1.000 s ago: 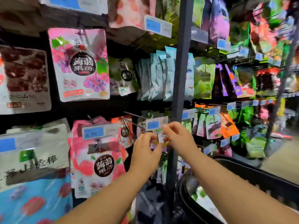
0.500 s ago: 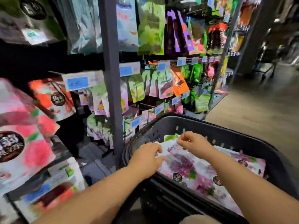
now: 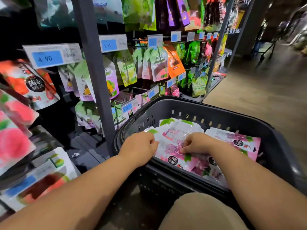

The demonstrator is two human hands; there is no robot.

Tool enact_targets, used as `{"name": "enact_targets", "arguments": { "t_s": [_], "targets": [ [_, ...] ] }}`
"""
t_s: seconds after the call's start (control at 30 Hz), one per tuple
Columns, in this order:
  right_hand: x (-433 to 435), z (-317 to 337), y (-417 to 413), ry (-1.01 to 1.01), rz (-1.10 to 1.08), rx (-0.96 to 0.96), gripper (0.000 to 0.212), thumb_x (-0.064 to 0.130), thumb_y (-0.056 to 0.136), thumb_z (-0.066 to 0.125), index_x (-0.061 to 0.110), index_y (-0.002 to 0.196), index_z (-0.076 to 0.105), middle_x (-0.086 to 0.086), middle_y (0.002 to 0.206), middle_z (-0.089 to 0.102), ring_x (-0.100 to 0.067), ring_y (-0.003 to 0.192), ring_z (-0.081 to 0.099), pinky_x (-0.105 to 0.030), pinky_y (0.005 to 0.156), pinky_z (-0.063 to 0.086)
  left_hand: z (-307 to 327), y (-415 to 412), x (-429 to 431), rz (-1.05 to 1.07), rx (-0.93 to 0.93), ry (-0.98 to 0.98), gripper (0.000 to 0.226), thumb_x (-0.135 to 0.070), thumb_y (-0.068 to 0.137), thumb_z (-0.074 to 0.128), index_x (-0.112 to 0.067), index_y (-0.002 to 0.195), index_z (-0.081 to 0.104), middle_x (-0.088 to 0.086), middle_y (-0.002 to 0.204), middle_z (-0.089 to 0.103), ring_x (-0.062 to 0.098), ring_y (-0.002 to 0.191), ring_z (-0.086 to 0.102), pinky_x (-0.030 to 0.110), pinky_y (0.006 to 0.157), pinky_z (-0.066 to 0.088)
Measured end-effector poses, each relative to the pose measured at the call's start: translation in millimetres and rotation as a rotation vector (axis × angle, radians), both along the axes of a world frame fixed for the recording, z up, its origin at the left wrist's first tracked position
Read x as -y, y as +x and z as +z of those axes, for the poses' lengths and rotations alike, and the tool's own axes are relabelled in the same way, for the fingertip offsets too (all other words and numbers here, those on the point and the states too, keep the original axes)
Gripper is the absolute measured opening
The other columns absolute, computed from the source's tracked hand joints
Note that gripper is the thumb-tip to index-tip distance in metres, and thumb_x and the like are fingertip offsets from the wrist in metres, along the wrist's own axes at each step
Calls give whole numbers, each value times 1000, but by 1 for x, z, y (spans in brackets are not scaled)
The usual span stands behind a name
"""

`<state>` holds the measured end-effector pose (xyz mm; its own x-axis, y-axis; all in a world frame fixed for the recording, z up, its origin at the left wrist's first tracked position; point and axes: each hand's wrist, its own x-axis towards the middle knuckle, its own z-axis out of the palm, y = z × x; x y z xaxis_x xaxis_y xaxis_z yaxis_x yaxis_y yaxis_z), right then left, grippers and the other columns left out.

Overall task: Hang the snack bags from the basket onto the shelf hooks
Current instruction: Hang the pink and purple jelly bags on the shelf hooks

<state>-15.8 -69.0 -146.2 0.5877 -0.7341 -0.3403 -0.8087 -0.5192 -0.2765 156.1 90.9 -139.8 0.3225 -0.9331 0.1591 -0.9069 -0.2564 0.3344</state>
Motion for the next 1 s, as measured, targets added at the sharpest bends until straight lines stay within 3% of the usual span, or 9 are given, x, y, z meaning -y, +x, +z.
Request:
{"name": "enact_targets", "arguments": {
  "t_s": [0.23, 0.47, 0.6, 0.73, 0.87, 1.0],
  "targets": [
    [-7, 0, 1, -10, 35, -118, 22, 41, 86, 73, 21, 79, 65, 4, 81, 63, -13, 76, 56, -25, 65, 45, 4, -2, -3, -7, -3, 18, 33, -40, 100, 45, -12, 94, 62, 4, 92, 63, 25, 88, 57, 33, 72, 43],
    [-4, 9, -8, 46, 20, 60, 14, 32, 97, 61, 22, 88, 57, 5, 87, 58, -14, 82, 53, -28, 73, 41, 4, -2, -3, 0, 7, 16, 32, -39, 100, 44, -14, 92, 62, 2, 91, 63, 22, 85, 56, 31, 68, 36],
    [1, 15, -15, 64, -89, 276, 15, 29, 96, 63, 15, 96, 64, 5, 81, 61, -9, 67, 52, -23, 60, 40, 3, -2, -3, 1, 6, 17, 33, -39, 100, 43, -13, 91, 61, 3, 90, 63, 24, 85, 57, 32, 67, 37],
    [10, 15, -21, 216, -262, 637, 3, 19, 95, 65, 18, 92, 64, -4, 76, 67, -17, 61, 57, -28, 55, 44, 1, -1, -2, 11, -1, 19, 32, -40, 99, 44, -14, 91, 62, 2, 90, 63, 24, 87, 57, 32, 68, 39],
    [12, 18, -25, 345, -352, 910, 16, 9, 98, 58, 18, 89, 68, -6, 77, 68, -18, 63, 61, -31, 59, 48, -2, 0, 0, 20, -19, 10, 32, -40, 98, 45, -15, 88, 61, 0, 87, 64, 23, 84, 57, 33, 66, 41],
    [9, 27, -28, 493, -389, 1097, 22, 5, 99, 53, 12, 91, 71, -1, 73, 72, -8, 58, 64, -20, 53, 53, -3, 0, -1, 16, -17, -4, 32, -40, 98, 44, -14, 90, 61, 1, 88, 63, 23, 86, 56, 35, 72, 45]
  ]
}}
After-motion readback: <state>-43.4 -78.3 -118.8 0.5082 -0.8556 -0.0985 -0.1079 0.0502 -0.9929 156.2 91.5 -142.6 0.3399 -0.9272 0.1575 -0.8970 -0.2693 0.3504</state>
